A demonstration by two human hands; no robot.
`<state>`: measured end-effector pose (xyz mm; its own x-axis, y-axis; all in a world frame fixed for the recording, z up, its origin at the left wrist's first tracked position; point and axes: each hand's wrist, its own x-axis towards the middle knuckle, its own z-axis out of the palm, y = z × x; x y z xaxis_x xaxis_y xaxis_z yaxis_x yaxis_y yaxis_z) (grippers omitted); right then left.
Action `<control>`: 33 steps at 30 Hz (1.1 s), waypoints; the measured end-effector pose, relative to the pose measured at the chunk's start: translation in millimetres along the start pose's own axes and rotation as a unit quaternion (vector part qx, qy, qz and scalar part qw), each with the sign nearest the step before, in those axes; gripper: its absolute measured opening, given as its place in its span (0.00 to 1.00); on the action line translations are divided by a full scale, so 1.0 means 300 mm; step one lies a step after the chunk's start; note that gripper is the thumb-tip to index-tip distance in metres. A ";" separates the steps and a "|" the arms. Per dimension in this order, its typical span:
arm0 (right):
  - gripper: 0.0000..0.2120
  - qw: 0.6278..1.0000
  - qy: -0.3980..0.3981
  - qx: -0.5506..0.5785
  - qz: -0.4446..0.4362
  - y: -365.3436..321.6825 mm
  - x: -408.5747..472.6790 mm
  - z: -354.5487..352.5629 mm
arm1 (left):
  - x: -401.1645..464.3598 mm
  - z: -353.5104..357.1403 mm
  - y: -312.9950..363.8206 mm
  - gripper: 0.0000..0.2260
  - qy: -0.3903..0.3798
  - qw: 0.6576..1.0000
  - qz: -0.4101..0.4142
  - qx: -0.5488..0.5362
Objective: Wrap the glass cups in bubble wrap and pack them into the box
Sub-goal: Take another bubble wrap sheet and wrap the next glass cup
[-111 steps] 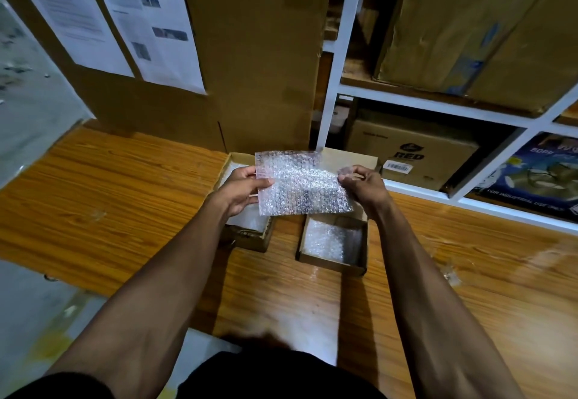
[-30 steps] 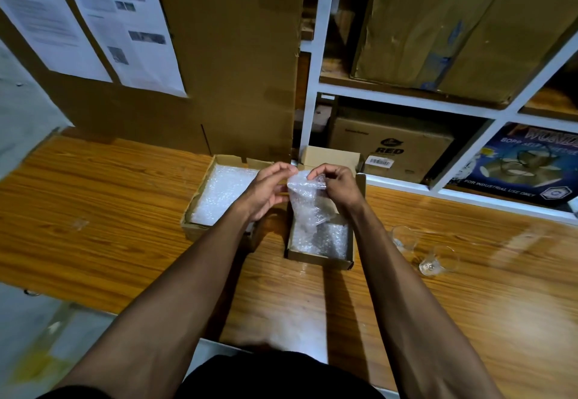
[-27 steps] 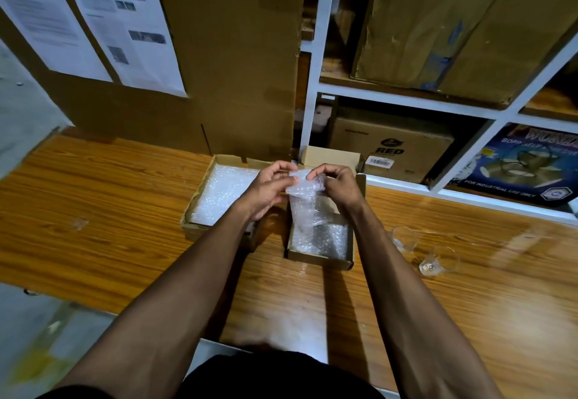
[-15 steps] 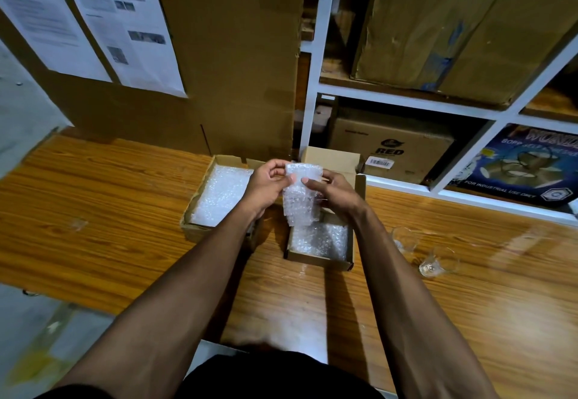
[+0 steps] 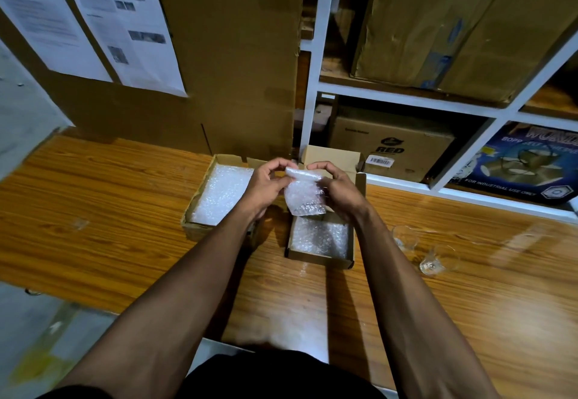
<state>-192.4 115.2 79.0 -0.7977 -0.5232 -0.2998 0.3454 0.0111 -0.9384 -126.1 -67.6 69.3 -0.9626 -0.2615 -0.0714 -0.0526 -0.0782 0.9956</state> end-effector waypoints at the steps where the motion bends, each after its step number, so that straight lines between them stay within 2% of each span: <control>1: 0.13 1.000 -0.002 0.006 0.006 0.002 0.005 -0.005 | -0.001 0.000 0.000 0.10 0.007 1.000 0.002 0.001; 5: 0.16 0.996 -0.002 0.071 0.047 0.000 0.003 -0.017 | -0.009 0.007 -0.002 0.09 0.031 1.000 0.001 0.000; 11: 0.19 1.000 0.021 0.001 0.009 0.000 0.000 -0.003 | -0.024 0.007 -0.010 0.12 -0.020 0.998 -0.027 -0.057; 13: 0.18 1.000 0.031 -0.002 -0.004 -0.001 -0.001 -0.001 | -0.027 0.004 -0.010 0.09 -0.033 0.997 -0.034 -0.066; 17: 0.14 0.998 0.043 -0.031 -0.030 0.015 0.010 -0.006 | -0.024 0.009 -0.016 0.14 -0.008 0.999 -0.045 -0.013; 22: 0.12 0.994 0.059 -0.082 -0.046 0.028 0.016 -0.010 | -0.020 0.015 -0.025 0.12 0.013 0.998 -0.020 0.056; 29: 0.12 0.997 0.030 0.050 0.040 0.003 0.001 -0.019 | -0.020 0.030 -0.026 0.12 0.041 0.997 -0.006 0.064; 33: 0.13 0.983 -0.036 0.159 0.081 -0.015 -0.025 -0.022 | -0.011 0.029 -0.033 0.15 0.053 0.996 -0.003 0.070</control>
<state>-191.2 124.7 84.3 -0.6864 -0.5959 -0.4169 0.6115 -0.1625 -0.7744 -124.8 -57.6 60.1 -0.9293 -0.3612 -0.0763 -0.1022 0.0530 0.9934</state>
